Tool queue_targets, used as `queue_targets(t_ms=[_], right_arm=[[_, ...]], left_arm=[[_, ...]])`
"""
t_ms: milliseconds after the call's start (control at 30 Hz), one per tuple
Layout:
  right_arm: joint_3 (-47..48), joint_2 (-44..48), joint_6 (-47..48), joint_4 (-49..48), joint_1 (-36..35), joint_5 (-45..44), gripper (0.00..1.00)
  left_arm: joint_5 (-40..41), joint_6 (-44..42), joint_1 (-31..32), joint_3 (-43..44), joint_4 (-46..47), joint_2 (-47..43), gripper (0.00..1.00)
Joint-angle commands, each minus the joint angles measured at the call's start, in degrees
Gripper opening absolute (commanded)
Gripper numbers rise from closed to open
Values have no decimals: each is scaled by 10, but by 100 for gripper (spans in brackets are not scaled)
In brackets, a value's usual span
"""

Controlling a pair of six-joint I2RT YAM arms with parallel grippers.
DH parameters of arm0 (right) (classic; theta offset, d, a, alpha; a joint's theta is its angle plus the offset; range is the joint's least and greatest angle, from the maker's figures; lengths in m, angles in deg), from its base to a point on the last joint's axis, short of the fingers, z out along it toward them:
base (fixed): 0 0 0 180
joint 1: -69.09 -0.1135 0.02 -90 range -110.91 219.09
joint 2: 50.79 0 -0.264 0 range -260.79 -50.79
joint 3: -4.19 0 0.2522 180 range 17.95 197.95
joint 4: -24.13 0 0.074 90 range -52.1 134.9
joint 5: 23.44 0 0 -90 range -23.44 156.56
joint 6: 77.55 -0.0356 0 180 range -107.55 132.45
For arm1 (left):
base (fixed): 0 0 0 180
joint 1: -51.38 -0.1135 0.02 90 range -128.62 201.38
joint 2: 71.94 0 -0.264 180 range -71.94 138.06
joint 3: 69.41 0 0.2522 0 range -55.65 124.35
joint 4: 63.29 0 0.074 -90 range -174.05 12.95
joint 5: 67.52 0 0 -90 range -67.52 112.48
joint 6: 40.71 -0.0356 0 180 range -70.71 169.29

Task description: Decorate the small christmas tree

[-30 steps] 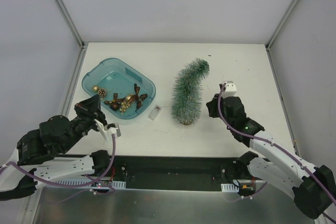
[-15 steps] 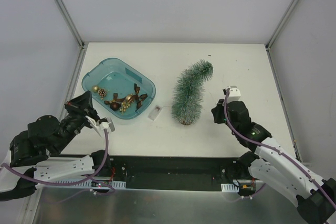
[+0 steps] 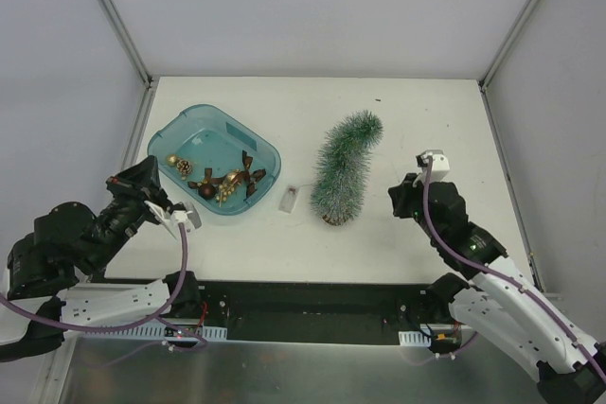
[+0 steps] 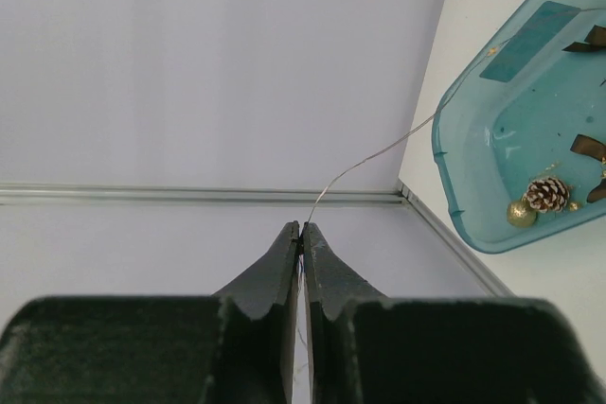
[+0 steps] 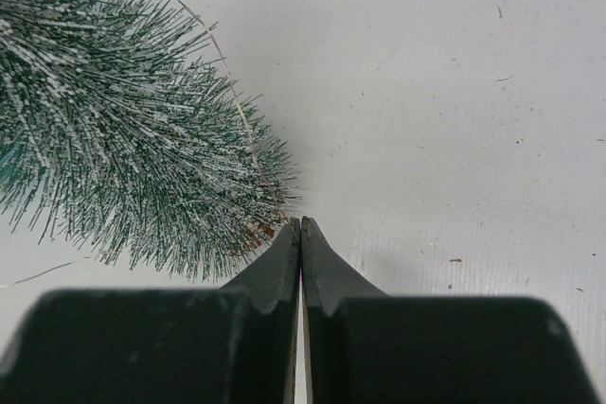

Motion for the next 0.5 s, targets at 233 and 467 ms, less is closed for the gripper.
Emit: queue_targets(t_ms=[233, 467], right_arm=[[-15, -41, -28, -32, -2, 80, 6], [-29, -47, -29, -41, -7, 99, 32]], left_arm=[[94, 26, -2, -18, 54, 20, 10], [99, 102, -2, 36, 48, 82, 19]])
